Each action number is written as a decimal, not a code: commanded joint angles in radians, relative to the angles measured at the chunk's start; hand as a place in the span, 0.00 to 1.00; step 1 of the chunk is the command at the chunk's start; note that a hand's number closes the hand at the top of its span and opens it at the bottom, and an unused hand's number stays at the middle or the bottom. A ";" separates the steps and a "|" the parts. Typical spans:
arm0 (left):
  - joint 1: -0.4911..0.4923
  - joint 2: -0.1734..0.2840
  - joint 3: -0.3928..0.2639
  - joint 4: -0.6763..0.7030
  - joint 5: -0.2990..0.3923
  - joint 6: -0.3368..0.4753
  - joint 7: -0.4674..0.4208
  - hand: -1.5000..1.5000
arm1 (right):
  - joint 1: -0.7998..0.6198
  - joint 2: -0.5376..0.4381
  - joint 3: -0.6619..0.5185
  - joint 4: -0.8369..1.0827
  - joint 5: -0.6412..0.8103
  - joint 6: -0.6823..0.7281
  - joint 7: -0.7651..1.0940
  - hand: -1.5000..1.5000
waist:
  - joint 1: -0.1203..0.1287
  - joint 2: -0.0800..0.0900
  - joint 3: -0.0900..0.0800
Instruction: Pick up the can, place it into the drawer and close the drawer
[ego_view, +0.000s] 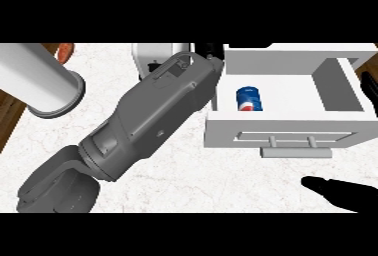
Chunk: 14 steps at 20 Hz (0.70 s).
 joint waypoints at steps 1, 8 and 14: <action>0.032 0.023 -0.003 -0.037 -0.028 0.001 0.024 0.00 | -0.095 -0.012 0.097 0.129 0.173 -0.069 -0.024 0.00 | 0.018 -0.006 -0.001; 0.043 0.095 0.009 -0.103 -0.045 0.004 0.097 0.00 | -0.241 -0.015 0.218 0.444 0.392 -0.204 -0.081 0.00 | 0.037 -0.009 -0.001; 0.083 0.176 -0.009 -0.161 -0.084 -0.002 0.147 0.00 | -0.345 -0.052 0.266 0.697 0.538 -0.279 -0.105 0.00 | 0.038 -0.008 0.000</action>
